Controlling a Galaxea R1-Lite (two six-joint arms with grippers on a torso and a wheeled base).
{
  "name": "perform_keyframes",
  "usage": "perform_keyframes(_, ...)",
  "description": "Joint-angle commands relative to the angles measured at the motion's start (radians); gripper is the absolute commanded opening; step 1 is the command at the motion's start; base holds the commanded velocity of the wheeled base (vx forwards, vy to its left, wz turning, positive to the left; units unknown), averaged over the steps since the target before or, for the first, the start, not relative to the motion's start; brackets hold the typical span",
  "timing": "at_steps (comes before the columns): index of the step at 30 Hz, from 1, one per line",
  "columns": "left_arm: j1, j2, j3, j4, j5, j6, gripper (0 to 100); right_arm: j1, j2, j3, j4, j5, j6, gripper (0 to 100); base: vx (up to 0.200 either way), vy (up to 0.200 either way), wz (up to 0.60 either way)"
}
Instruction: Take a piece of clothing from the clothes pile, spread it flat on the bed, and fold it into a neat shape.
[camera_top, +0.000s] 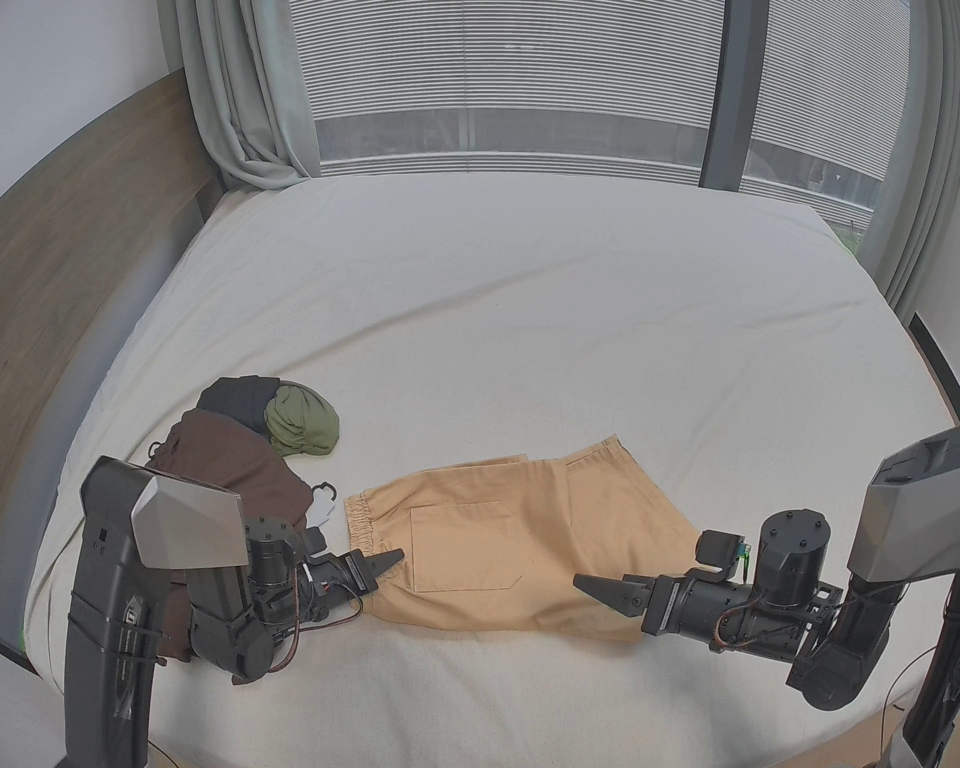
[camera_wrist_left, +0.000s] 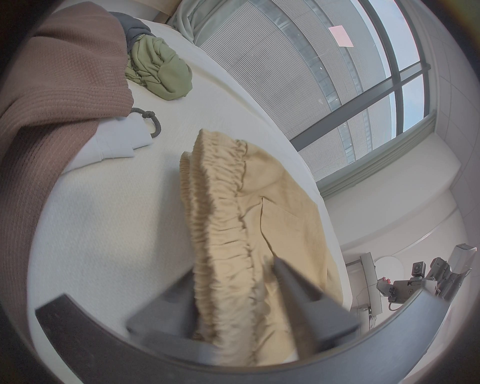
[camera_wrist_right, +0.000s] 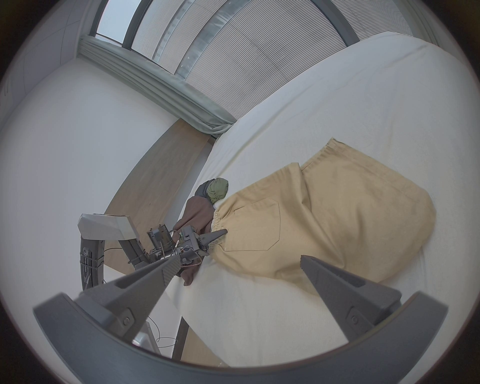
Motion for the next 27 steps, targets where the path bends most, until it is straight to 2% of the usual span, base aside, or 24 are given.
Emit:
perform_keyframes(1, -0.002, 0.003, 0.001, -0.001, 0.0, -0.01, 0, 0.0, 0.002, -0.002, -0.001, 0.0, 0.0, 100, 0.0, 0.0, 0.0)
perform_keyframes(7, 0.009, -0.009, 0.044, -0.003, 0.003, -0.016, 0, -0.043, 0.012, -0.03, -0.001, -0.004, 0.002, 100, 0.0, 0.0, 0.0)
perform_keyframes(12, 0.024, -0.132, 0.148, -0.004, 0.0, -0.019, 0, -0.092, 0.05, -0.048, -0.001, 0.003, 0.003, 100, 0.0, 0.0, 0.0)
perform_keyframes(16, 0.026, -0.19, 0.19, -0.004, -0.002, -0.019, 0, -0.1, 0.071, -0.057, -0.001, 0.002, 0.003, 100, 0.0, 0.0, 0.0)
perform_keyframes(27, 0.103, -0.322, 0.271, -0.004, -0.022, -0.044, 0, -0.101, 0.09, -0.06, -0.001, 0.002, 0.005, 100, 0.0, 0.0, 0.0)
